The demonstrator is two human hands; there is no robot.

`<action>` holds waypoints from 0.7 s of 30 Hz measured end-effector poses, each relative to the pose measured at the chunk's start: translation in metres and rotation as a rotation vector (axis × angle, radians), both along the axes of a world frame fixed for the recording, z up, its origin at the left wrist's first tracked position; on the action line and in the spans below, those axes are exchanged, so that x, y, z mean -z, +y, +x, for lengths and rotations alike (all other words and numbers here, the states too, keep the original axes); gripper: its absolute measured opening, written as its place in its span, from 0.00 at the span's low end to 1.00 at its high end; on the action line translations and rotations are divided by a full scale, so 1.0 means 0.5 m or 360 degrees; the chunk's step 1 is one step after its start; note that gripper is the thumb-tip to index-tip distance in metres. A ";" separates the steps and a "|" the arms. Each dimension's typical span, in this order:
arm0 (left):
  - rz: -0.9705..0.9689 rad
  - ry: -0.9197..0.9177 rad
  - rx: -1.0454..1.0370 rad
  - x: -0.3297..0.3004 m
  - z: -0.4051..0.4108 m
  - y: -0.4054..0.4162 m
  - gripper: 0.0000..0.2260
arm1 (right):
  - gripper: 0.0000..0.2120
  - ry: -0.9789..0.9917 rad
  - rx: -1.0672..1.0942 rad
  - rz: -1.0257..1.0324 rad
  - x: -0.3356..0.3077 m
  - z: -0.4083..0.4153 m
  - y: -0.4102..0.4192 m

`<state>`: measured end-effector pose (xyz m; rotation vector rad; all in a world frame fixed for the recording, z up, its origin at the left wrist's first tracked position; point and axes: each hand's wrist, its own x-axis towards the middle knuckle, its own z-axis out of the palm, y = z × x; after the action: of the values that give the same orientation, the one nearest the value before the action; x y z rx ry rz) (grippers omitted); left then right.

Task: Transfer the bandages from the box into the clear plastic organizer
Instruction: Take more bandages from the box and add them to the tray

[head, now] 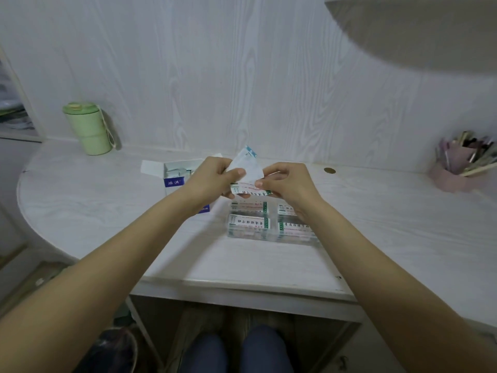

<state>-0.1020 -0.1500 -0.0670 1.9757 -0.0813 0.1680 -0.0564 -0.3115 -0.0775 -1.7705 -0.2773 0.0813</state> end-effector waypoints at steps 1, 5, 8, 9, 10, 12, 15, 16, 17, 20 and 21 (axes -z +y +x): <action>0.0052 -0.0018 -0.0048 0.001 0.002 -0.002 0.09 | 0.09 -0.0005 0.0016 -0.0022 0.001 0.001 0.001; 0.0275 -0.0108 -0.0285 0.003 0.010 0.005 0.12 | 0.06 -0.0049 0.0205 -0.0123 0.010 0.015 0.007; 0.0160 -0.0091 -0.0345 0.010 0.017 0.024 0.08 | 0.05 -0.0134 0.0325 -0.0228 0.027 0.031 0.004; 0.0130 -0.0088 -0.0358 0.013 0.019 0.030 0.09 | 0.05 -0.0163 0.0326 -0.0302 0.033 0.033 0.003; 0.0114 -0.0089 -0.0362 0.016 0.021 0.035 0.09 | 0.05 -0.0189 0.0309 -0.0391 0.039 0.035 0.004; 0.0106 -0.0089 -0.0356 0.020 0.023 0.041 0.08 | 0.04 -0.0259 0.0250 -0.0590 0.051 0.036 0.009; 0.0093 -0.0085 -0.0342 0.024 0.026 0.045 0.07 | 0.04 -0.0400 0.0197 -0.0811 0.063 0.036 0.020; 0.0097 -0.0089 -0.0341 0.025 0.026 0.046 0.07 | 0.05 -0.0437 0.0176 -0.0872 0.064 0.036 0.025; 0.0100 -0.0093 -0.0340 0.026 0.026 0.046 0.07 | 0.06 -0.0469 0.0150 -0.0931 0.065 0.037 0.028; 0.0099 -0.0112 -0.0313 0.027 0.023 0.043 0.07 | 0.07 -0.0498 0.0072 -0.1063 0.065 0.039 0.035; 0.0097 -0.0118 -0.0302 0.027 0.022 0.042 0.07 | 0.08 -0.0487 0.0051 -0.1088 0.065 0.039 0.036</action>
<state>-0.0908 -0.1292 -0.0805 2.0367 0.0540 0.3662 -0.0371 -0.2934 -0.1100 -2.4702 -0.4809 -0.1370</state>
